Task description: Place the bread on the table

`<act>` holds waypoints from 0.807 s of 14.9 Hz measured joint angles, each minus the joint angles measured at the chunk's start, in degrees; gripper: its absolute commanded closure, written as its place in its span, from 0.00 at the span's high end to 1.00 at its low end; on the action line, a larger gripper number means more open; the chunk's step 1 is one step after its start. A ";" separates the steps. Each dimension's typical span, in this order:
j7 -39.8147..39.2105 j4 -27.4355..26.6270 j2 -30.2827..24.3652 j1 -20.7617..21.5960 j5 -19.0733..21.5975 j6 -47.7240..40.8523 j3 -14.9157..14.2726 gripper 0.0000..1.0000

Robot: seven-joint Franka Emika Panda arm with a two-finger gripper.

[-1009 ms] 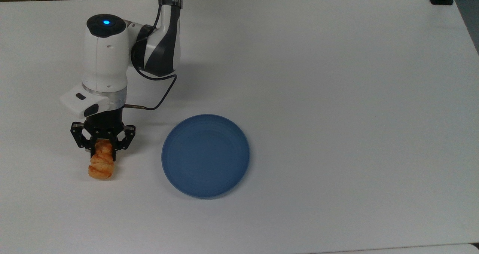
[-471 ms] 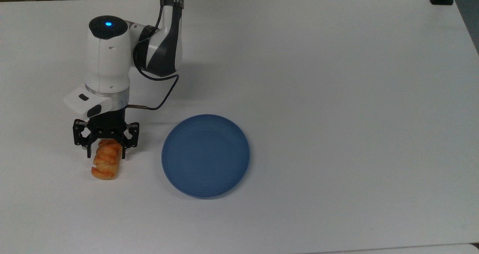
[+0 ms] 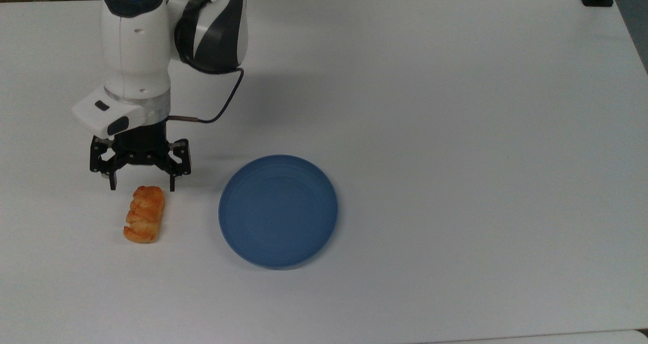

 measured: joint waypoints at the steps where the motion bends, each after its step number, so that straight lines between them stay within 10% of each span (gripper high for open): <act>1: 0.15 0.07 -2.05 0.68 0.00 -3.81 0.09 1.00; 12: 19.63 -4.58 -26.00 14.05 0.17 -42.25 0.36 1.00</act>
